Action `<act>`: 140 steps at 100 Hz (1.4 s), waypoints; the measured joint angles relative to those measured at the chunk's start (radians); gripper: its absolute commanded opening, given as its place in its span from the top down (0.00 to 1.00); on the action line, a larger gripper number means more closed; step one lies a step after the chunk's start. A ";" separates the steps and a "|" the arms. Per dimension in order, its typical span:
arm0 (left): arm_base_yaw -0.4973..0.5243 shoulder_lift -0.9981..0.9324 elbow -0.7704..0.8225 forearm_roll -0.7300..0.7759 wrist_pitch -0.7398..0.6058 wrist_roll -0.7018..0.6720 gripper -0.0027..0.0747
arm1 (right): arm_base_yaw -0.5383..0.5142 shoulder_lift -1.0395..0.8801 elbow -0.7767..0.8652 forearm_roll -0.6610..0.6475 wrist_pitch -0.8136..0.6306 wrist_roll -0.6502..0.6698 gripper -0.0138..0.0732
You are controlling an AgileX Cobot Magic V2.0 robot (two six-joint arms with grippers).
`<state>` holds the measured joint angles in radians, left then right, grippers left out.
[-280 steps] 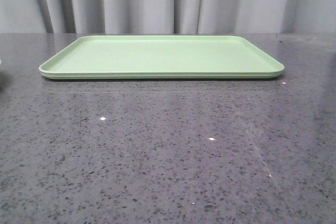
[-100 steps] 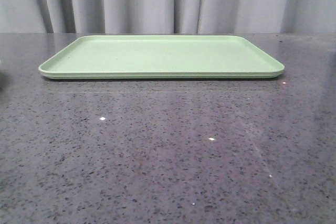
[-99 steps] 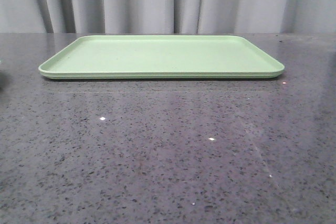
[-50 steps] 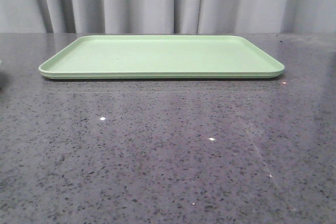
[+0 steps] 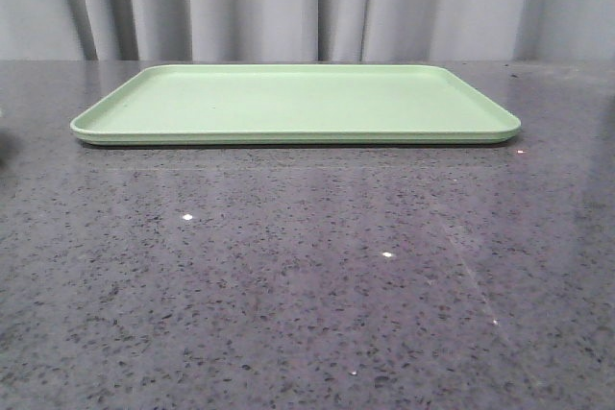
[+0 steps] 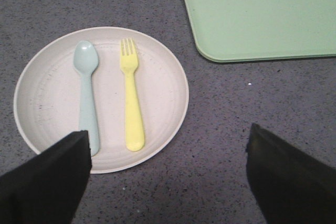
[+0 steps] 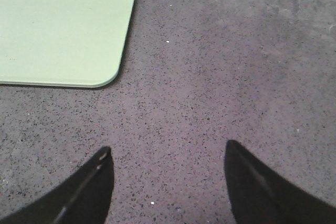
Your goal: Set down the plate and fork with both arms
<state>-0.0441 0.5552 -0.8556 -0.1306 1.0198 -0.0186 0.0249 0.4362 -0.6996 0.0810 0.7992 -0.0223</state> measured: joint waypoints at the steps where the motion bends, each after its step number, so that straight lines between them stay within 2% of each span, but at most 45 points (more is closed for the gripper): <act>1: 0.000 0.000 0.000 0.002 0.000 0.000 0.19 | 0.000 0.000 0.000 0.000 0.000 0.000 0.28; 27: 0.000 0.000 0.000 0.049 -0.009 -0.007 0.19 | 0.000 0.000 0.000 0.000 0.000 0.002 0.28; 56: 0.000 0.042 0.000 0.242 -0.084 -0.130 0.19 | 0.000 0.000 0.000 0.000 0.000 0.002 0.28; 80: 0.002 0.155 0.000 0.388 -0.126 -0.218 0.19 | 0.000 0.000 0.000 0.000 0.000 0.002 0.28; 93: 0.054 0.227 0.000 0.426 -0.163 -0.243 0.19 | 0.000 0.000 0.000 0.000 0.000 0.002 0.28; 119: 0.241 0.356 0.000 0.419 -0.272 -0.250 0.19 | 0.000 0.000 0.000 0.000 0.000 0.002 0.28; 140: 0.287 0.461 0.000 0.377 -0.324 -0.253 0.19 | 0.000 0.000 0.000 0.000 0.000 0.002 0.28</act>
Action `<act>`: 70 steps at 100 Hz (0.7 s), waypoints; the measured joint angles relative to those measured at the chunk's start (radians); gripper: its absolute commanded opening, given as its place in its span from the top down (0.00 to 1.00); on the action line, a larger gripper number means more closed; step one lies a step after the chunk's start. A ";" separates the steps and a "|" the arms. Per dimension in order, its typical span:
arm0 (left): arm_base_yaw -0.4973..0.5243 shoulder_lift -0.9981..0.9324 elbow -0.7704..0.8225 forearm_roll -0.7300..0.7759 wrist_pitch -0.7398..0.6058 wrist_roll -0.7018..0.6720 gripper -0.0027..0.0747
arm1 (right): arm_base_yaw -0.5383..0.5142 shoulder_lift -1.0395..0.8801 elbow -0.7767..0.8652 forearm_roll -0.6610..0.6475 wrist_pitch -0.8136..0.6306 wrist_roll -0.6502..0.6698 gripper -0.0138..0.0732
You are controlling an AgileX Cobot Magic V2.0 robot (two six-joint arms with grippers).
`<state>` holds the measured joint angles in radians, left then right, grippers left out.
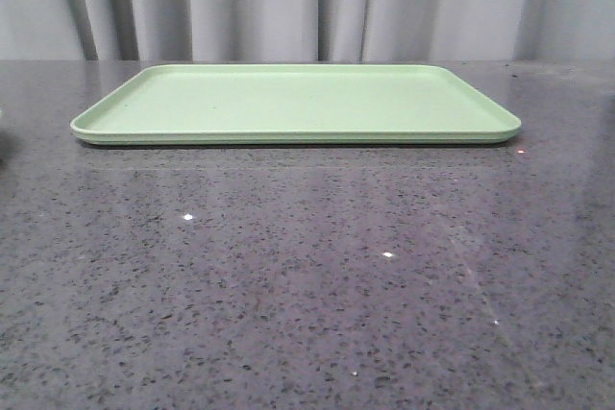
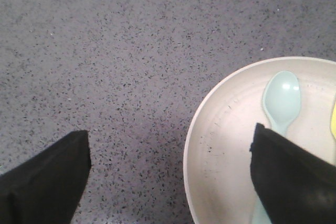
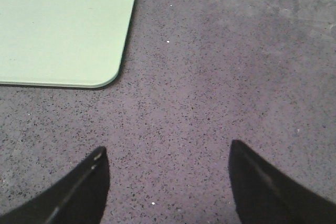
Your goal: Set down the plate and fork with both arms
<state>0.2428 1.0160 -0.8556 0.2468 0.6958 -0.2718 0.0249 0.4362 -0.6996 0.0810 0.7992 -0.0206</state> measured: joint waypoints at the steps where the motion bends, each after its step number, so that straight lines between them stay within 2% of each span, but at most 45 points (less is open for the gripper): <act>1: 0.000 0.007 0.000 0.000 -0.003 0.000 0.19 | 0.000 0.000 0.000 0.000 0.000 0.000 0.28; 70: 0.000 0.233 0.000 -0.026 -0.082 0.000 0.19 | 0.000 0.000 0.000 0.002 0.000 0.000 0.28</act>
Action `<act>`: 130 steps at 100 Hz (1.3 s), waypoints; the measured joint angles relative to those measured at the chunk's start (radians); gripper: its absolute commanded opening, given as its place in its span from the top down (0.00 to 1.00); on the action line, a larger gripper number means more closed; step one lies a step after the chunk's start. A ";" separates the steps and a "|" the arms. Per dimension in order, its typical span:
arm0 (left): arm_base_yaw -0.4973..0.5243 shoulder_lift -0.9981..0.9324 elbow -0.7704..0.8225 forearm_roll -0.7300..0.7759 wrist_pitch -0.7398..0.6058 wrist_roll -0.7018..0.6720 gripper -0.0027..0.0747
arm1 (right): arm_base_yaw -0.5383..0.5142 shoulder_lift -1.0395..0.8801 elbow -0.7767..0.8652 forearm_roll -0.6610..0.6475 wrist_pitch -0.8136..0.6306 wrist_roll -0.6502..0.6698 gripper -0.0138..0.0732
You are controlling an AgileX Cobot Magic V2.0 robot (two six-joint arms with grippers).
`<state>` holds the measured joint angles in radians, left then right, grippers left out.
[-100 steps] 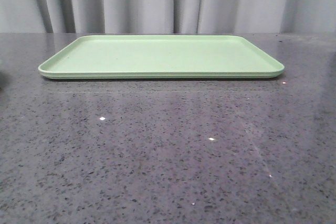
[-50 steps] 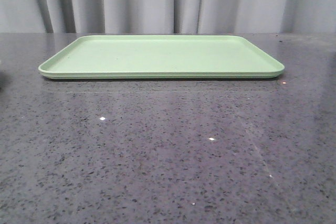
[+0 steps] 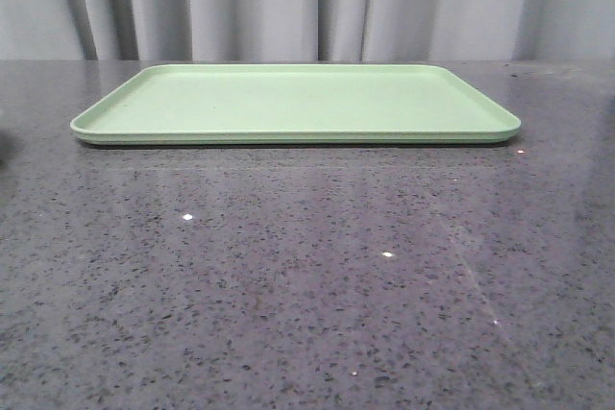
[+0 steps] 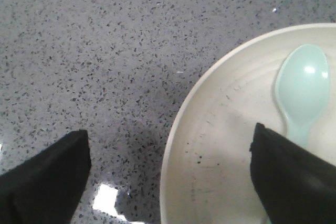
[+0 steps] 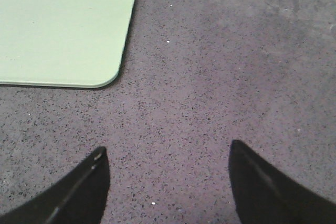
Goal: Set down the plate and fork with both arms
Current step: 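Lower the left gripper and grasp the white plate's rim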
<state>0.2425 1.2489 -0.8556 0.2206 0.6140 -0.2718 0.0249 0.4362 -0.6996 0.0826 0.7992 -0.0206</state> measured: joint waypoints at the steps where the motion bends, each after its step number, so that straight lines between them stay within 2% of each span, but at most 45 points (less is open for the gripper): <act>1: 0.000 0.002 0.000 0.000 0.000 0.000 0.19 | 0.000 0.000 0.000 0.000 0.000 0.000 0.28; 36: 0.000 0.089 0.000 -0.016 -0.016 0.000 0.19 | 0.000 0.000 0.002 0.001 0.000 0.000 0.28; 113: 0.000 0.091 0.000 0.006 -0.021 0.000 0.20 | 0.000 0.000 0.019 0.001 -0.026 0.000 0.28; 120: 0.000 0.091 0.000 0.006 -0.021 0.000 0.22 | 0.000 0.000 0.019 0.001 -0.026 0.000 0.28; 130: 0.000 0.091 0.000 0.002 -0.021 0.000 0.32 | 0.000 0.000 0.019 0.001 -0.026 0.000 0.28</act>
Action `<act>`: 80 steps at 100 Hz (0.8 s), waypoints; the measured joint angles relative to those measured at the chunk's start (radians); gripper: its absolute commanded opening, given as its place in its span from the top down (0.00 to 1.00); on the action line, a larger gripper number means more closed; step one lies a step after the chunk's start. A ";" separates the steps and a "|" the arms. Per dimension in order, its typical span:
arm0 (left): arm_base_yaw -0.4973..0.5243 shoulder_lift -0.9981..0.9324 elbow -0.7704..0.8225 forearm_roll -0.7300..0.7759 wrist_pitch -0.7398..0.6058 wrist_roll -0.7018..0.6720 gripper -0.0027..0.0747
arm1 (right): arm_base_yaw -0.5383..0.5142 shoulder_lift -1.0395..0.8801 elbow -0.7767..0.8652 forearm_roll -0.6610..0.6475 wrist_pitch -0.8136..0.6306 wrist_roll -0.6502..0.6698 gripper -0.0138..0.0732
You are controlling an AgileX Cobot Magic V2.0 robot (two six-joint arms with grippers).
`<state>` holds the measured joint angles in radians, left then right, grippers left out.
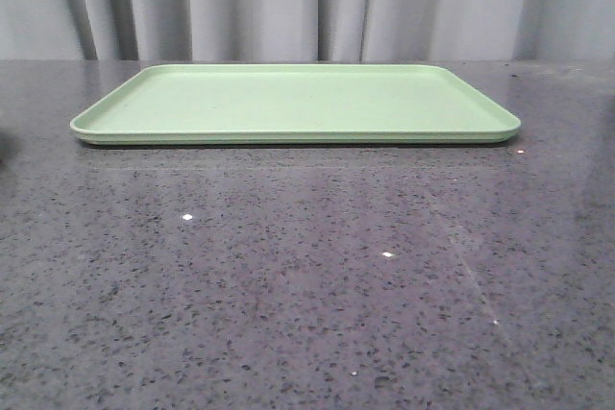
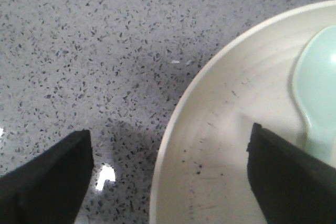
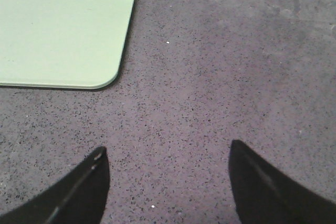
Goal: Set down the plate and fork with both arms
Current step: 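Lower the left gripper and grasp the white plate's rim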
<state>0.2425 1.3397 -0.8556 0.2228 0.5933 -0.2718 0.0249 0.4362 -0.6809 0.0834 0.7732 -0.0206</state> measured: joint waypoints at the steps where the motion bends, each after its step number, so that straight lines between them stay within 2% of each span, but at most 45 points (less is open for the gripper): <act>1: 0.000 0.000 0.000 -0.002 0.000 0.000 0.34 | 0.000 0.000 0.000 0.000 0.000 0.000 0.28; 16: 0.000 0.000 0.000 -0.014 0.002 0.000 0.51 | 0.000 0.000 0.000 0.000 0.000 0.000 0.28; 46: 0.000 0.000 0.000 -0.020 0.023 0.000 0.77 | 0.000 0.000 0.000 0.000 0.000 0.000 0.28; 61: 0.000 0.000 0.000 -0.022 0.032 0.000 0.96 | 0.000 0.000 0.000 0.000 0.000 0.000 0.28; 65: 0.002 0.000 0.000 -0.022 0.033 0.000 0.99 | 0.000 0.000 0.000 0.000 0.000 0.000 0.28; 80: 0.002 0.000 -0.002 -0.023 0.034 0.000 0.99 | 0.000 0.000 0.000 0.000 -0.002 0.000 0.28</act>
<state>0.2441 1.3397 -0.8577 0.1993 0.6270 -0.2718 0.0249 0.4362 -0.6809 0.0834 0.7709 -0.0206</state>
